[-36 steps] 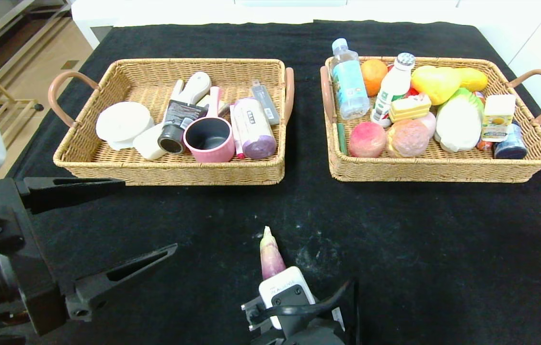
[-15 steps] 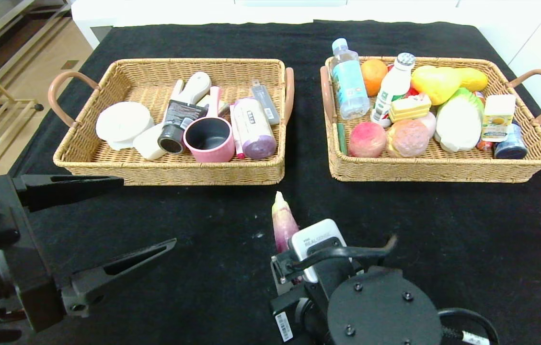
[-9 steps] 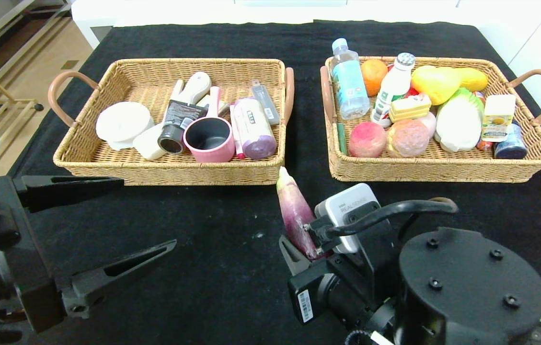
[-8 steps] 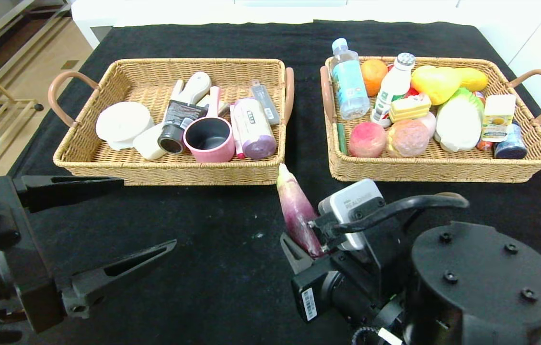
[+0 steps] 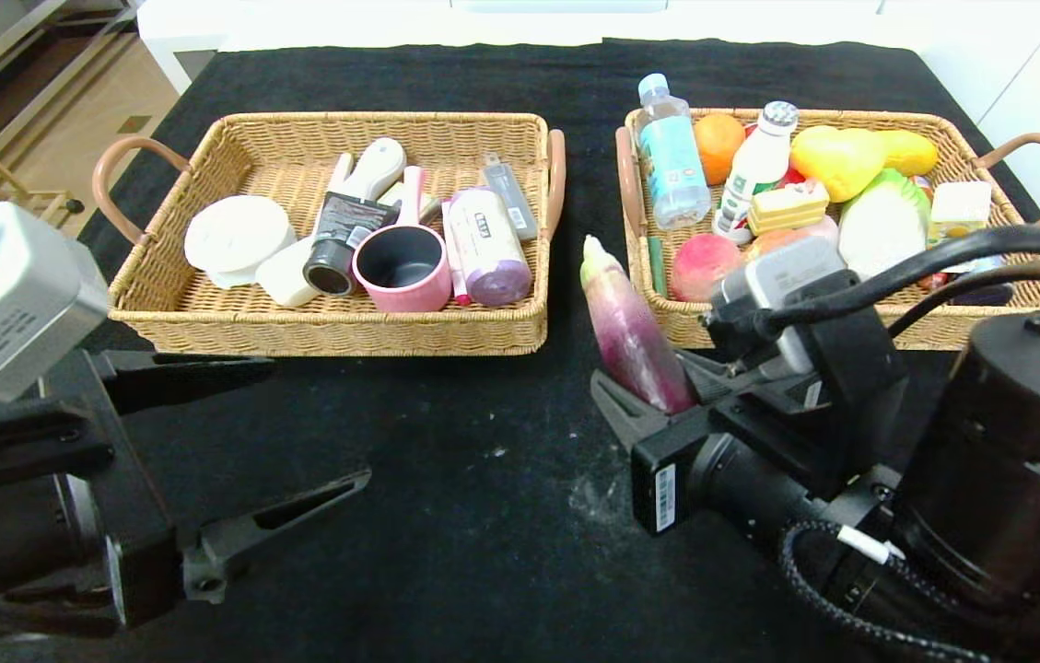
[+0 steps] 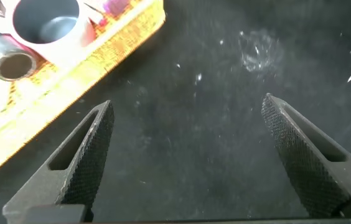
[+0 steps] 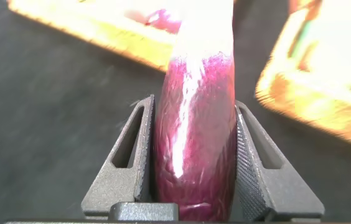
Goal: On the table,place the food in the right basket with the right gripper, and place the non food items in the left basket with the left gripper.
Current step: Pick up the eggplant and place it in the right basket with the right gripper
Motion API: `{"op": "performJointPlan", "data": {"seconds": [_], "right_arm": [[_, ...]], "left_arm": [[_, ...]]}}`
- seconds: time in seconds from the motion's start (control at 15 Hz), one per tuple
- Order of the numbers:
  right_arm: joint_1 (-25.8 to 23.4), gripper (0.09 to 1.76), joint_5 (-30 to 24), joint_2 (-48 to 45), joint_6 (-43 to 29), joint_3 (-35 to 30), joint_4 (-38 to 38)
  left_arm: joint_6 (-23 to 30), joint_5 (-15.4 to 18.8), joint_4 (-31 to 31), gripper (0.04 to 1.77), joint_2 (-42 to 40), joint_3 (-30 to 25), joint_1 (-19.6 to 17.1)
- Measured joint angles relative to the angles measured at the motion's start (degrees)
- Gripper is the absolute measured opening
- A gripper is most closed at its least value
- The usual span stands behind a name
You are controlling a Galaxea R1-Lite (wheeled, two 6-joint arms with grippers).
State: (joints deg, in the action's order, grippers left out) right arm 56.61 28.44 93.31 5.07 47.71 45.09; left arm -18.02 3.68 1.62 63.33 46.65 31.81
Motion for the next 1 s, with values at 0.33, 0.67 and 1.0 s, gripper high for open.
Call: {"op": "performJointPlan", "data": {"seconds": [0.33, 0.67, 1.0], "right_arm": [[-6.9, 0.82, -2.9, -3.0, 1.4, 3.7, -3.1], [-17.6, 0.82, -6.5, -5.0, 1.4, 8.4, -5.5], [-27.9, 0.82, -11.4, -4.4, 1.2, 11.8, -6.4]], "left_arm": [[0.0, 0.0, 0.0, 1.72, -2.7, -0.1, 0.0], [0.0, 0.0, 0.0, 1.72, -3.2, -0.1, 0.0], [0.0, 0.0, 0.0, 1.72, -3.3, -0.1, 0.0]]}}
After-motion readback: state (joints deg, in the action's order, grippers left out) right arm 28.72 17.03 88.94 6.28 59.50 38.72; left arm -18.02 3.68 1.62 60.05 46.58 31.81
